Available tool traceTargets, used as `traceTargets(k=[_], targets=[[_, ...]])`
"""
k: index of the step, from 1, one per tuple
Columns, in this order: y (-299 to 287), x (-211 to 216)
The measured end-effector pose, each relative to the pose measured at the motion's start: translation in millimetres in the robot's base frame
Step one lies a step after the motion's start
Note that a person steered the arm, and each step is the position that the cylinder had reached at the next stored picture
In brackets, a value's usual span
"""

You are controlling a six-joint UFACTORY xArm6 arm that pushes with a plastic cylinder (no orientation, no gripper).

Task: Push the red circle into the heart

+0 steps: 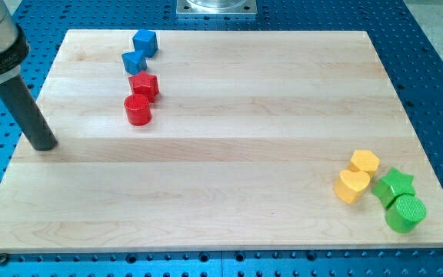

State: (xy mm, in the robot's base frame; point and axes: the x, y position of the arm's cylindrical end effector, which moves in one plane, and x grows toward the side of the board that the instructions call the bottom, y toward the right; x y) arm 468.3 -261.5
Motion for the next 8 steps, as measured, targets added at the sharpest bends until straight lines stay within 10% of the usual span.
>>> traceTargets(k=[4, 8], targets=[[17, -71], [340, 35]])
